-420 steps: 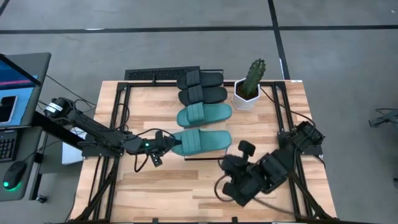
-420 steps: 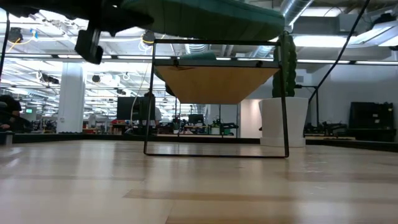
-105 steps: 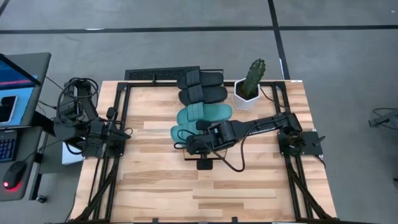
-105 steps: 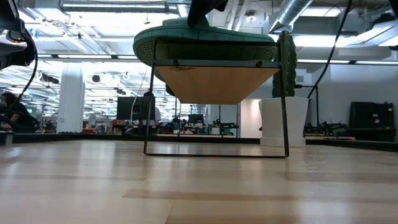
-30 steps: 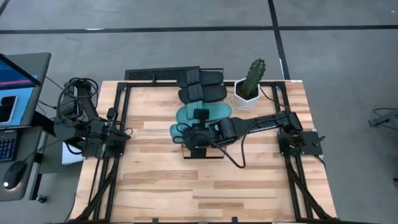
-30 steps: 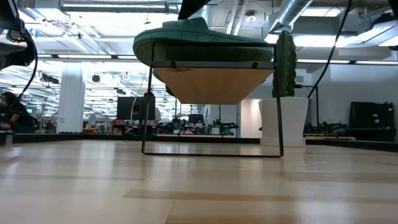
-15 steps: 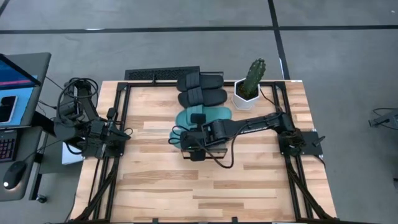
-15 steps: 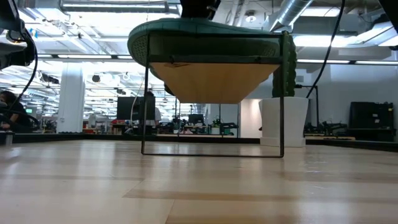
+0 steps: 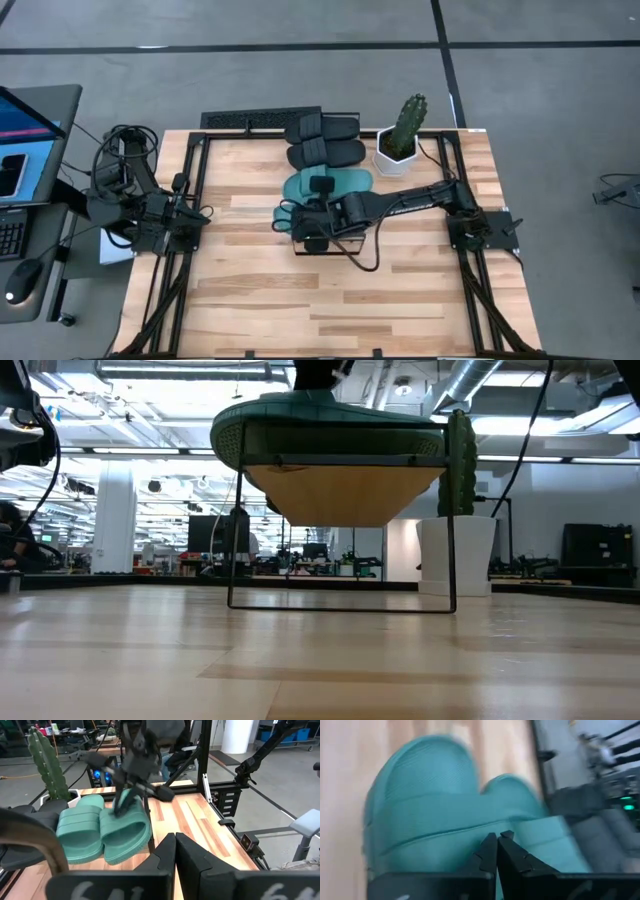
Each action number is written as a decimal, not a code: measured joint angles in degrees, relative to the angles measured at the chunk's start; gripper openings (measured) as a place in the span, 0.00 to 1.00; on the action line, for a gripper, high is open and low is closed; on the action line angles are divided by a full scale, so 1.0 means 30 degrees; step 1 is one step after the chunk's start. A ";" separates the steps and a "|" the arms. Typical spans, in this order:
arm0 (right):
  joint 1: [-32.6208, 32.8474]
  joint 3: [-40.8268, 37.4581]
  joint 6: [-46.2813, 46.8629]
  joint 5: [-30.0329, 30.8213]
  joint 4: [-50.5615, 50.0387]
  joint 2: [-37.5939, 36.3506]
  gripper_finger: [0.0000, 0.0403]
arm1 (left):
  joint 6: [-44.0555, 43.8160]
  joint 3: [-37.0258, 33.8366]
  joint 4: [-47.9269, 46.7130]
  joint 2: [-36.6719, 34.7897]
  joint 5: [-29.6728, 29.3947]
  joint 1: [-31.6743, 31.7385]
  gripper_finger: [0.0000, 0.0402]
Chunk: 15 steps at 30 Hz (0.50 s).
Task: Pick and place slides into the shelf
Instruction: Put the green slipper on the shelf, then adjust the black and green slippers
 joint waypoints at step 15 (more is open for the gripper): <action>-0.0195 0.0058 0.4728 0.0989 -0.5183 -0.2703 0.00 | 0.0000 0.0000 0.0001 0.0000 0.0000 0.0000 0.00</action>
